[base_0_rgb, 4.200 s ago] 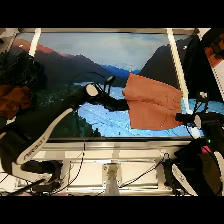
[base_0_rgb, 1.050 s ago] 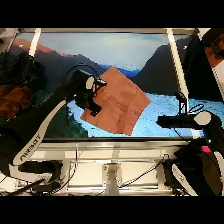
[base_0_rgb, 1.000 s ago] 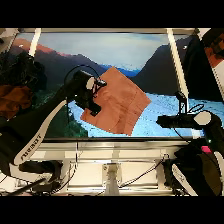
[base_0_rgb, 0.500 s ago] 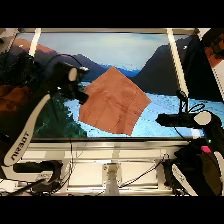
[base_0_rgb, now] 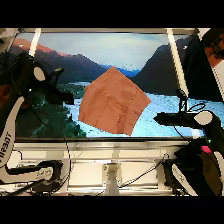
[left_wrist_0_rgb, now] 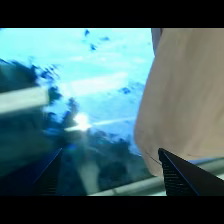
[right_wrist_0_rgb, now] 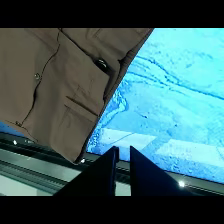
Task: Fold the clothes and pants, and hang the long-sleeved shirts on hangers.
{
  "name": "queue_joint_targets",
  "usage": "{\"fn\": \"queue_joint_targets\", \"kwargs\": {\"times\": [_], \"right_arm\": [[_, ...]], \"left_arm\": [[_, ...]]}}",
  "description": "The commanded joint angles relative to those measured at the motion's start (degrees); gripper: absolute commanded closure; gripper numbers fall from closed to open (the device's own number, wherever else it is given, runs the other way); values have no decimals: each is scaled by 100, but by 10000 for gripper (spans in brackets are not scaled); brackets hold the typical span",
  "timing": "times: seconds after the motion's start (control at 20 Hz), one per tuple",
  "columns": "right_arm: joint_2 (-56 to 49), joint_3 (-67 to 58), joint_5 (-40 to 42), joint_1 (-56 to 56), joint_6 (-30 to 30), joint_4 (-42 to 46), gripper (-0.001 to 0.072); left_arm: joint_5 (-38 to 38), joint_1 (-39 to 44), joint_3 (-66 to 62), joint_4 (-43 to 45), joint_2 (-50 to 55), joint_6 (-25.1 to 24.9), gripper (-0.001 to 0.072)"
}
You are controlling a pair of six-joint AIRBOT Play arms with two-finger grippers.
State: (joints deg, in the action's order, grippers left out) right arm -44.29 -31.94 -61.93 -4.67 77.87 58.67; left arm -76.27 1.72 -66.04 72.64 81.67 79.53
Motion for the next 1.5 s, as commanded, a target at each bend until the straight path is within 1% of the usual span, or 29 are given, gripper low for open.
{"fn": "queue_joint_targets", "kwargs": {"times": [0.0, 0.05, 0.2, 0.3, 0.4, 0.6, 0.65, 0.75, 0.8, 0.85, 0.95, 1.0, 1.1, 1.25, 1.35, 1.4, 1.45], "right_arm": [[0, -2, 0, 7, -50, -46, 609], [0, -2, 0, 7, -50, -46, 608], [0, -2, 0, 7, -48, -48, 609], [0, -2, 0, 7, -48, -55, 609], [0, -2, 2, 7, -46, -68, 609], [0, -2, 7, 7, -48, -195, 610], [0, -2, 4, 7, -48, -201, 609], [0, -2, 4, 7, -48, -203, 610], [0, -2, 4, 7, -48, -203, 610], [0, -2, 4, 7, -48, -203, 610], [0, -2, 4, 7, -59, -199, 610], [0, -2, 7, 7, -70, -199, 610], [0, -2, 11, 7, -87, -199, 610], [0, -2, 297, 7, -74, -203, 610], [-7, -2, 713, 7, 72, -234, 606], [-20, -2, 933, 7, 229, -267, 536], [-61, -2, 1080, 7, 380, -352, 386]], "left_arm": [[116, -293, 892, -981, -17, -177, 10], [175, -289, 1082, -1132, 0, -151, 11], [769, -291, 1563, -1908, 0, -92, 10], [1123, -264, 1720, -2236, 0, -92, 10], [1342, -190, 1818, -2304, 4, -92, 11], [1521, 50, 1884, -2334, 280, -92, 15], [1591, 98, 1882, -2345, 367, -94, 111], [1829, 129, 1882, -2345, 413, -94, 499], [1912, 122, 1875, -2345, 398, -94, 607], [1961, 74, 1875, -2343, 367, -98, 665], [1937, -37, 1873, -2341, 240, -278, 670], [1882, -105, 1871, -2343, 120, -413, 693], [1753, -221, 1867, -2295, -201, -662, 694], [1606, -291, 1867, -1775, -894, -614, 695], [1394, -286, 1867, -1147, -1320, -269, 696], [1268, -289, 1867, -780, -1504, -109, 695], [1156, -286, 1867, -378, -1655, 20, 696]]}}
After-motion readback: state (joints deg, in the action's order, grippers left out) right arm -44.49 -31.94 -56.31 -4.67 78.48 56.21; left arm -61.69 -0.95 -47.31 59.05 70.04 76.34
